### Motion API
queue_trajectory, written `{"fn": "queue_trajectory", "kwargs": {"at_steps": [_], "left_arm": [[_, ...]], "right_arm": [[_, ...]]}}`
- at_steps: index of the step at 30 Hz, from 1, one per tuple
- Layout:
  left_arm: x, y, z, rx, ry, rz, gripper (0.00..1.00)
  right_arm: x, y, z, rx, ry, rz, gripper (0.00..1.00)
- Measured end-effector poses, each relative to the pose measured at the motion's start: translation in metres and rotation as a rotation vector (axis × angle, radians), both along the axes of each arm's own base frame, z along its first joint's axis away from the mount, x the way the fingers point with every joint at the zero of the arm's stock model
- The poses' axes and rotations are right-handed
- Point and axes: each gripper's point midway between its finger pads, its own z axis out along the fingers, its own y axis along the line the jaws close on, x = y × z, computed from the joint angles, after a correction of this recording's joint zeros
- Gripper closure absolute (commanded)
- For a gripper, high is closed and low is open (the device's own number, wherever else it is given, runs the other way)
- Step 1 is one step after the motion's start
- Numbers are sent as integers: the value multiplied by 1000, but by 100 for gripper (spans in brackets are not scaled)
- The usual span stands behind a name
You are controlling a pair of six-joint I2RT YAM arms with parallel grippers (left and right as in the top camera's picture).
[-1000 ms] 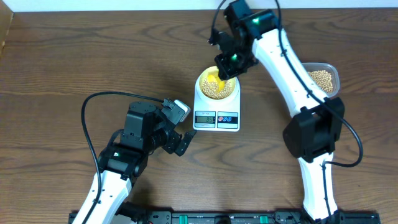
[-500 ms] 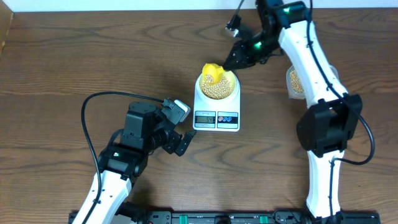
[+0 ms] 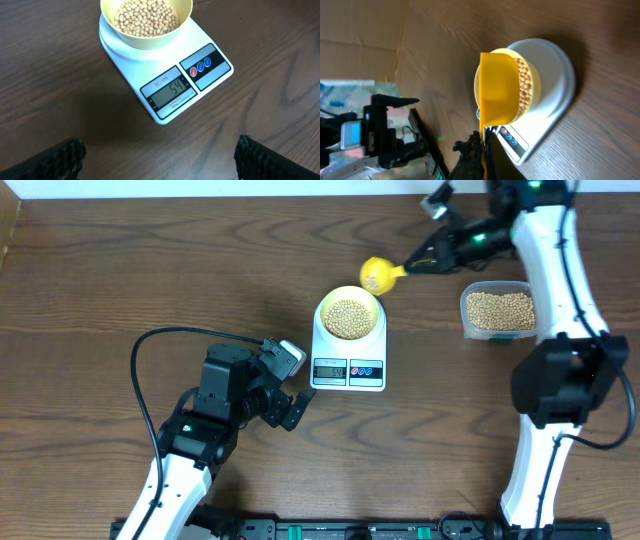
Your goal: Scoop item into bowl and weigh 50g on scale
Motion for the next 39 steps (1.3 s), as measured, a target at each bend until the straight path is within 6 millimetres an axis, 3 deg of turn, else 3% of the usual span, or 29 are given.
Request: {"fn": "queue_trajectory", "kwargs": {"at_steps": [9,12,17,27,39], "left_arm": [[0,0,0,0,0,0,2],[0,0,0,0,0,0,2],[0,0,0,0,0,0,2],[0,0,0,0,0,0,2],[0,0,0,0,0,0,3]], "right_arm": [[-9,-90,44,-22,-67,-170,99],[-16,-117,44,-77,-52,-223,99],[-30,-153,27,-221,3,-258,99],[-39,-185,5,-445,35,-257,99],[-33,-212,-18,-686,38,-267,99]]}}
